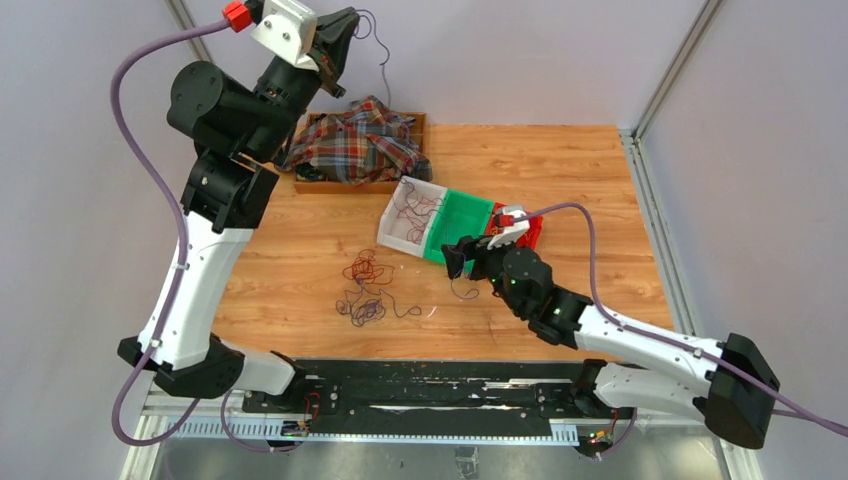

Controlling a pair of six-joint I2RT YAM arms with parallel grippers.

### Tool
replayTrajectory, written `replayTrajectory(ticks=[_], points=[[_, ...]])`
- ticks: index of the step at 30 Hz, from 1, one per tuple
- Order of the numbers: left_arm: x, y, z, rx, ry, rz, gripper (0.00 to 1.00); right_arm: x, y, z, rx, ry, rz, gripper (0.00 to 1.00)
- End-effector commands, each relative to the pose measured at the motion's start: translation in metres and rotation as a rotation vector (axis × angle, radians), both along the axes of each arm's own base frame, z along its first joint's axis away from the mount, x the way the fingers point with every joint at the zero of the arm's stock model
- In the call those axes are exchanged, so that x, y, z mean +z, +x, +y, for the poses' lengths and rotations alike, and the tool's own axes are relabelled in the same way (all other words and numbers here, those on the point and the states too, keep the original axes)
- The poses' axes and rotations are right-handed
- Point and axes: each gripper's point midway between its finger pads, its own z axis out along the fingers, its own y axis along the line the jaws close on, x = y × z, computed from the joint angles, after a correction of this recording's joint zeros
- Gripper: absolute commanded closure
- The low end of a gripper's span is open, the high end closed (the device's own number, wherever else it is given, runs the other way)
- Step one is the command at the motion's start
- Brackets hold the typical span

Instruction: Untangle the cables

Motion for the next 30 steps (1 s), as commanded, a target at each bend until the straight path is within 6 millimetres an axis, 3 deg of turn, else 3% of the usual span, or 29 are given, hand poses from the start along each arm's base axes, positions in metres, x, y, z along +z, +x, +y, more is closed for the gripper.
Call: replayTrajectory(ticks=[1, 6, 12, 21, 30], points=[[0.021, -0.004, 0.005, 0.038, -0.031, -0.090, 1.00, 0.007, 0.012, -0.043, -0.168, -0.001, -0.042, 0.13], [0.026, -0.006, 0.003, 0.031, -0.040, -0.123, 1.00, 0.002, 0.012, -0.076, -0.260, -0.006, -0.040, 0.14], [0.019, 0.001, -0.007, 0.012, -0.022, -0.095, 1.00, 0.016, 0.014, -0.110, -0.356, -0.001, -0.081, 0.13], [0.011, 0.002, -0.023, -0.053, -0.015, -0.061, 1.00, 0.034, 0.019, -0.129, -0.391, -0.020, -0.117, 0.13], [-0.021, 0.015, -0.051, -0.112, 0.003, 0.031, 1.00, 0.038, 0.025, -0.149, -0.465, -0.091, -0.107, 0.13]])
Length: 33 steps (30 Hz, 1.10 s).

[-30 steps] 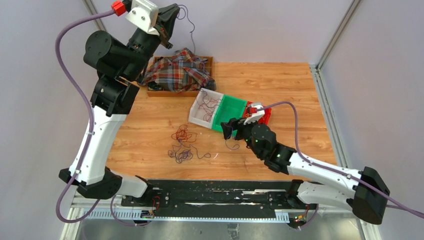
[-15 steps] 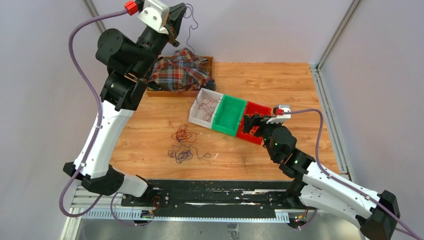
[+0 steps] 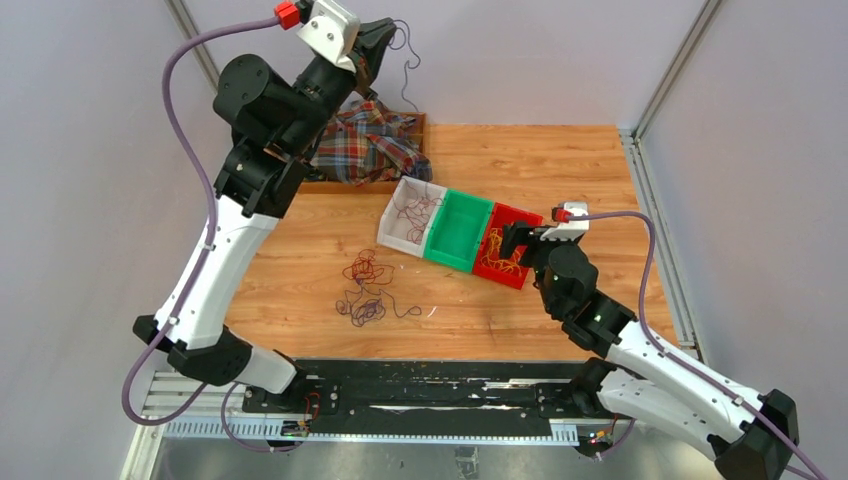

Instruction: Untangle the cables

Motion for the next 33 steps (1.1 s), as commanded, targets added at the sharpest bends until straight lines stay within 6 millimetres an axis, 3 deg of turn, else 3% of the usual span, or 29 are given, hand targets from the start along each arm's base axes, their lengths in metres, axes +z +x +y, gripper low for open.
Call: replayTrajectory(ticks=[1, 6, 18, 27, 33], points=[[-0.009, 0.002, -0.019, -0.054, 0.000, 0.021, 1.00, 0.010, 0.002, -0.020, -0.069, -0.009, -0.009, 0.13], [-0.020, 0.007, -0.037, -0.085, 0.014, 0.043, 1.00, 0.005, 0.003, -0.025, -0.086, -0.008, 0.010, 0.13], [-0.070, 0.015, -0.084, -0.148, 0.068, 0.123, 1.00, 0.002, -0.001, -0.040, -0.123, 0.031, 0.002, 0.13], [-0.086, 0.030, -0.090, -0.115, 0.083, 0.141, 1.00, -0.002, -0.001, -0.041, -0.125, 0.038, 0.008, 0.14], [-0.115, 0.030, -0.093, -0.123, 0.137, 0.181, 1.00, -0.005, -0.001, -0.044, -0.131, 0.040, 0.011, 0.14]])
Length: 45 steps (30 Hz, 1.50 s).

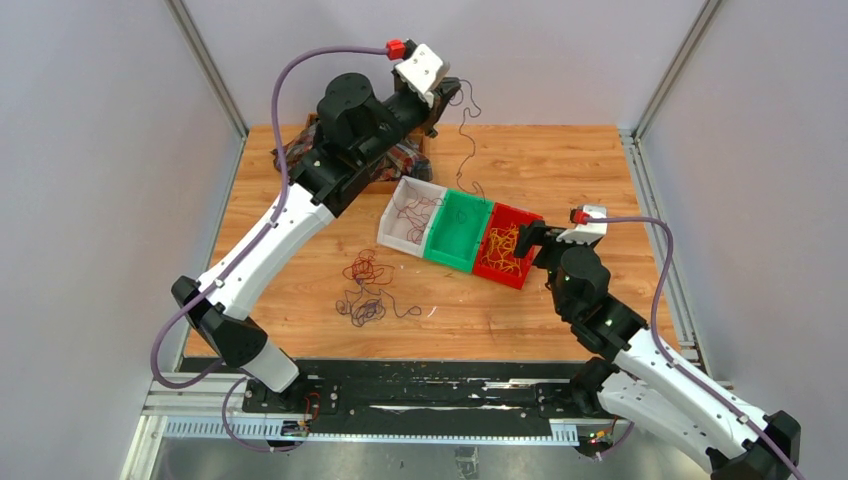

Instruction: Untangle the cables

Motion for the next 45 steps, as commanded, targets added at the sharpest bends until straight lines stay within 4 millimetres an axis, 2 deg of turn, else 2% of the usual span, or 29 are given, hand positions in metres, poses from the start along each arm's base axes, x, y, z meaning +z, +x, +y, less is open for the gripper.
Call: replayTrajectory(ticks=[1, 9, 19, 31, 34, 37, 41, 45], points=[[-0.011, -0.004, 0.001, 0.000, 0.022, -0.008, 1.00, -0.002, 0.000, -0.009, -0.031, 0.017, -0.004, 0.14], [-0.058, -0.001, -0.003, -0.003, 0.145, 0.036, 1.00, -0.002, -0.001, -0.010, -0.032, 0.024, -0.001, 0.14], [-0.145, -0.009, -0.024, -0.065, 0.286, 0.191, 1.00, -0.009, 0.000, -0.012, -0.042, 0.042, 0.014, 0.14], [-0.233, -0.011, -0.049, -0.128, 0.394, 0.418, 1.00, -0.007, 0.000, -0.022, -0.067, 0.050, 0.012, 0.14], [-0.248, -0.016, -0.057, -0.165, 0.417, 0.454, 1.00, -0.009, 0.001, -0.024, -0.072, 0.052, 0.016, 0.14], [-0.254, -0.017, -0.063, -0.188, 0.432, 0.454, 0.99, -0.011, 0.001, -0.025, -0.074, 0.054, 0.020, 0.14], [-0.263, -0.008, -0.064, -0.180, 0.482, 0.417, 1.00, -0.012, 0.002, -0.025, -0.075, 0.056, 0.022, 0.14], [-0.287, 0.001, -0.061, -0.162, 0.580, 0.410, 1.00, -0.014, 0.002, -0.027, -0.082, 0.052, 0.028, 0.14]])
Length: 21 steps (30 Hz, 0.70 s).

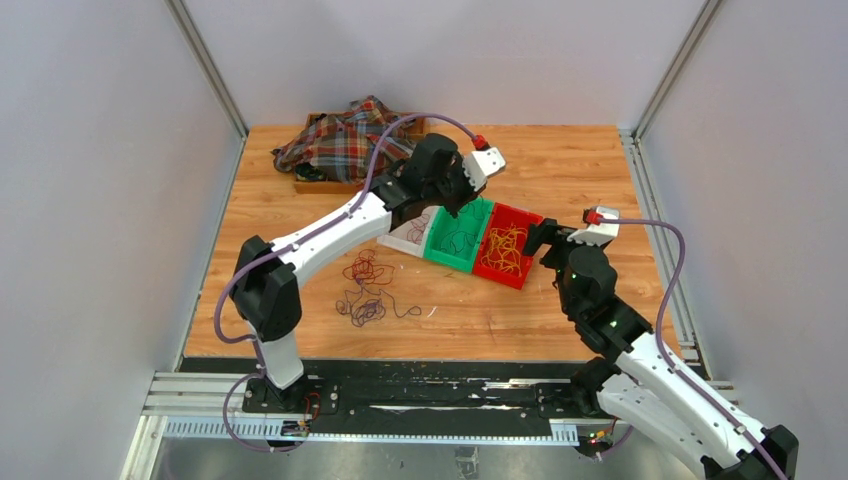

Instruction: Untangle the cables

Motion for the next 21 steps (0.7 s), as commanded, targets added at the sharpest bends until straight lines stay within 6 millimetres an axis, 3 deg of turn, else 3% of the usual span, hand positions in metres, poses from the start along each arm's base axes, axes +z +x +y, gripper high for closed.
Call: replayTrajectory(ticks=[1, 5, 17, 19, 21], points=[[-0.013, 0.010, -0.003, -0.031, 0.089, -0.043, 1.00, -0.007, 0.000, -0.009, -0.029, 0.004, 0.014, 0.14], [-0.042, 0.015, 0.005, -0.027, 0.192, -0.033, 1.00, -0.008, 0.000, -0.011, -0.035, 0.008, 0.016, 0.14], [-0.088, 0.033, 0.013, -0.028, 0.356, -0.050, 0.99, -0.006, 0.000, -0.016, -0.044, 0.017, 0.015, 0.14], [-0.095, 0.031, 0.013, -0.050, 0.384, -0.039, 0.94, -0.006, -0.001, -0.016, -0.044, 0.019, 0.015, 0.14], [-0.098, 0.031, 0.013, -0.059, 0.399, -0.025, 0.82, -0.005, 0.000, -0.016, -0.044, 0.021, 0.015, 0.14]])
